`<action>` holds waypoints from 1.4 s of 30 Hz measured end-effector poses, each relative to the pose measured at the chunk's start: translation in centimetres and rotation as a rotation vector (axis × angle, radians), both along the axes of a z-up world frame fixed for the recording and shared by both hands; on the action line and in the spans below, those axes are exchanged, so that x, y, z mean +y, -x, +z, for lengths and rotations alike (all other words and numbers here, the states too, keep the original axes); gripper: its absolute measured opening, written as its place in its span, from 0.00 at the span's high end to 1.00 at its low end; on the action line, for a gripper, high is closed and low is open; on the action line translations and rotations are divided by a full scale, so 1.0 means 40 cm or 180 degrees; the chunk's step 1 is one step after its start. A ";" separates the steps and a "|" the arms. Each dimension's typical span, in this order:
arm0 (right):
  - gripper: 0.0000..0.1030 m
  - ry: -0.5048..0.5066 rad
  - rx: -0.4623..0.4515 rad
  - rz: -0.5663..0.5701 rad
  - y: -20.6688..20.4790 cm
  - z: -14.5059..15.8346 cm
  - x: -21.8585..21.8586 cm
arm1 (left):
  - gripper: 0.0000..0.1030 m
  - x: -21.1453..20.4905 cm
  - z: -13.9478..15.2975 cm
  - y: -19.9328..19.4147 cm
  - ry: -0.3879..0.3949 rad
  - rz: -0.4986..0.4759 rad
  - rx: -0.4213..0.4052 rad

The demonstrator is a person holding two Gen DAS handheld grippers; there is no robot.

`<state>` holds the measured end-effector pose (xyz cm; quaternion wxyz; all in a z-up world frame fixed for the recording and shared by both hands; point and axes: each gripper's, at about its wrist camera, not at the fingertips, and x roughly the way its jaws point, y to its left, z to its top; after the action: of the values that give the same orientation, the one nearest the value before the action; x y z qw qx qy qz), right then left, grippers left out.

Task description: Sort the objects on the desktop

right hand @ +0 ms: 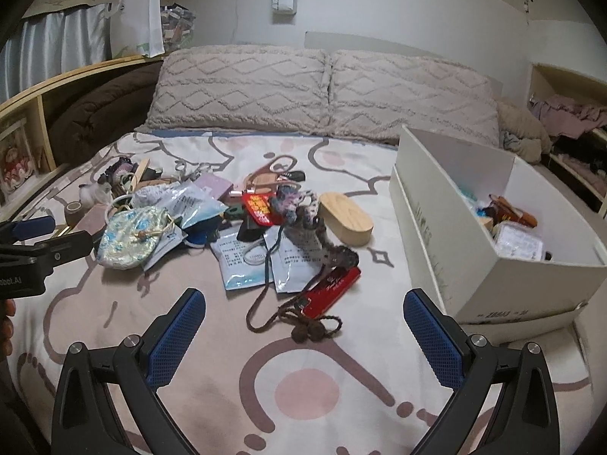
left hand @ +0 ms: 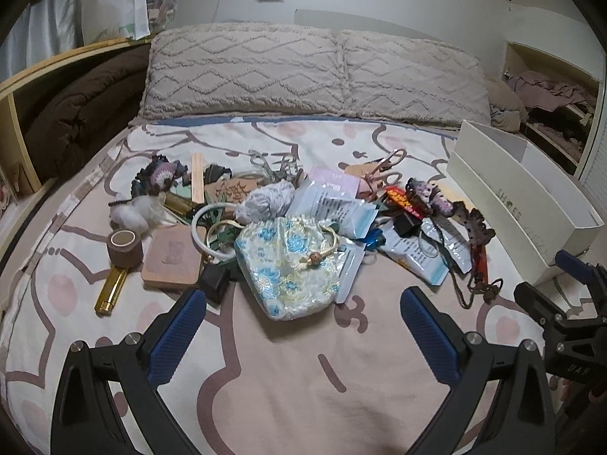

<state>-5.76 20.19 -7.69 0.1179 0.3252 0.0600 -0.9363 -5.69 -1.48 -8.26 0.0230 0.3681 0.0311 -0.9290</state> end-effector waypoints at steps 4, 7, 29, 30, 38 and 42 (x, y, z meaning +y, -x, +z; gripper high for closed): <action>0.00 0.0021 -0.0125 0.0006 0.015 -0.027 -0.004 | 0.00 -0.010 -0.017 0.013 -0.0063 0.0028 -0.0060; 0.00 0.0084 -0.0228 -0.0016 0.028 -0.048 -0.001 | 0.00 -0.020 -0.031 0.023 -0.0175 0.0046 -0.0113; 0.49 0.0275 -0.0620 -0.0051 0.076 -0.139 0.009 | 0.00 -0.052 -0.157 0.085 -0.0367 0.0298 -0.0537; 0.52 0.0290 -0.0627 -0.0051 0.077 -0.140 0.011 | 0.00 -0.053 -0.159 0.086 -0.0385 0.0306 -0.0545; 0.87 0.0330 -0.0611 0.0009 0.070 -0.143 0.009 | 0.00 -0.053 -0.163 0.090 -0.0392 0.0303 -0.0555; 0.87 0.0311 -0.0578 0.0125 0.051 -0.139 -0.006 | 0.00 -0.049 -0.158 0.099 -0.0360 0.0277 -0.0544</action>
<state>-7.78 19.95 -13.25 0.1569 0.4013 0.0097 -0.9024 -9.64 -3.44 -14.58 0.0452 0.4450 0.0974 -0.8891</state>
